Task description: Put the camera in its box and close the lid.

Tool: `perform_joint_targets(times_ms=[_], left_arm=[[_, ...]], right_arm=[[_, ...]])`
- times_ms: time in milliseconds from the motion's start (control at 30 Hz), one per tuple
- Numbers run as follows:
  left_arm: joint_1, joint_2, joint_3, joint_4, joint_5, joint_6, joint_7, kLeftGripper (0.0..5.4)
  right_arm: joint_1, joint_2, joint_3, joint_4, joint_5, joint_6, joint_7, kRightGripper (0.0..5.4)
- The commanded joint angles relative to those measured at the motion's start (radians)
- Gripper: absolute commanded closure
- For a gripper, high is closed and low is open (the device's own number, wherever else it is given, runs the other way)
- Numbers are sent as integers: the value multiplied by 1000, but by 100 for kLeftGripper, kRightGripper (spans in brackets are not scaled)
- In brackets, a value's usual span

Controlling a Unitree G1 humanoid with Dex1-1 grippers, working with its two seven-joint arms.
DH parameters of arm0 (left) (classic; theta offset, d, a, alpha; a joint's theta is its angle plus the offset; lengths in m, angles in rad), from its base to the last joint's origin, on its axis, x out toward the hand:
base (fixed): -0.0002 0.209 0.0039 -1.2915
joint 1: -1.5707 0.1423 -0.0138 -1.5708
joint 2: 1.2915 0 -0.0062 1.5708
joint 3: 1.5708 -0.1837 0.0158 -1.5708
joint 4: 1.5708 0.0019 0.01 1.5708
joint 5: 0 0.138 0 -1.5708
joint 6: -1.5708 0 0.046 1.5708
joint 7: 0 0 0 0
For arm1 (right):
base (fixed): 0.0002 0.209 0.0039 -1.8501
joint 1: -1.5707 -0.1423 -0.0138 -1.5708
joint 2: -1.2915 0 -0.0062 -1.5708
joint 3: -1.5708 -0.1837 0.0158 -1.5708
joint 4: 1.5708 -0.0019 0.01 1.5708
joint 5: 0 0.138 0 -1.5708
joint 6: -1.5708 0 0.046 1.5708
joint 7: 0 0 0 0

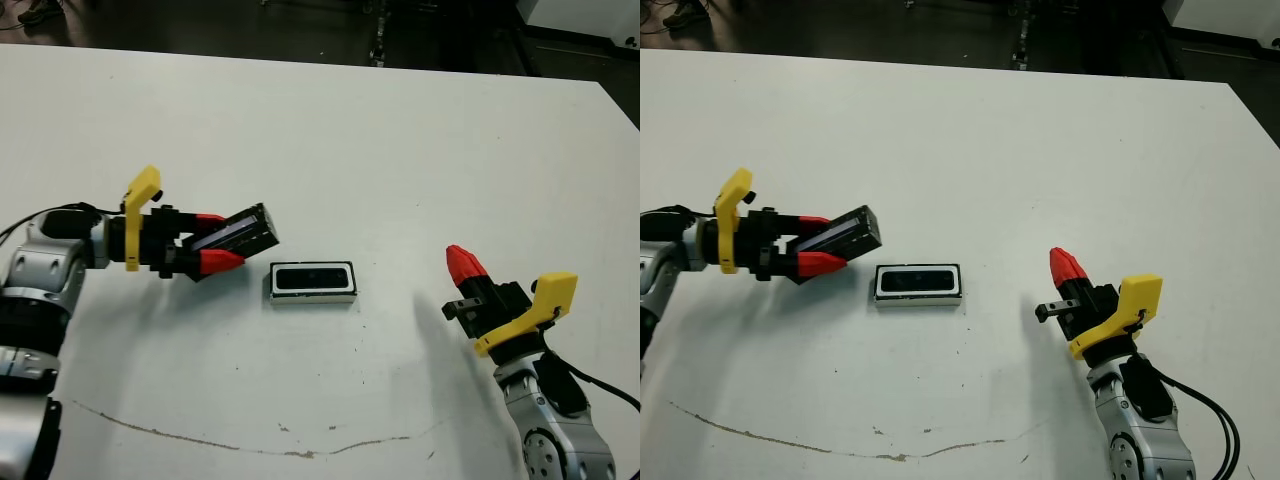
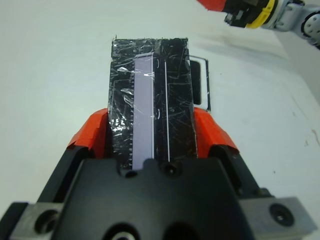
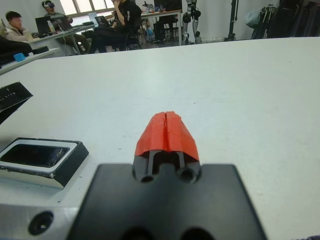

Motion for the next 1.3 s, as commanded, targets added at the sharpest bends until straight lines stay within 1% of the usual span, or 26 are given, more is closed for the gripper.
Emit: perform_joint_targets(times_ms=[33, 167, 300, 367, 500, 567, 700, 867, 900, 1133, 1300], left_arm=[[-11, -32, -17, 26, 10, -27, -13, 224], [-12, -60, -27, 52, 9, -20, -23, 224], [-1, -83, -38, 62, 22, -52, -21, 224], [-1, -88, -50, 62, 25, -30, -26, 224], [9, -113, -55, 67, 20, -66, -44, 224], [9, -120, -61, 71, 22, -68, -49, 224], [12, -132, -60, 81, 20, -78, -51, 224], [8, -141, -69, 93, 26, -71, -56, 224], [10, -143, -69, 90, 25, -72, -54, 224], [18, -159, -78, 81, 20, -56, -49, 224], [28, -174, -77, 65, 13, -30, -41, 224]], right_arm=[[10, -13, -4, -12, 0, 26, -15, 540], [10, -14, -4, -15, 2, 25, -14, 540], [8, -13, -4, -14, 6, 25, -12, 540], [8, -12, -5, -20, 9, 37, -19, 540], [8, -10, -6, -19, 16, 42, -18, 540], [8, -15, -2, -17, 3, 35, -19, 540], [9, -10, -6, -11, 13, 24, -10, 540], [8, -12, -5, -9, 11, 27, -9, 540], [9, -10, -6, -14, 14, 38, -16, 540], [13, -10, -7, -6, 10, 21, -9, 540], [14, -9, -9, -4, 15, 21, -5, 540]])
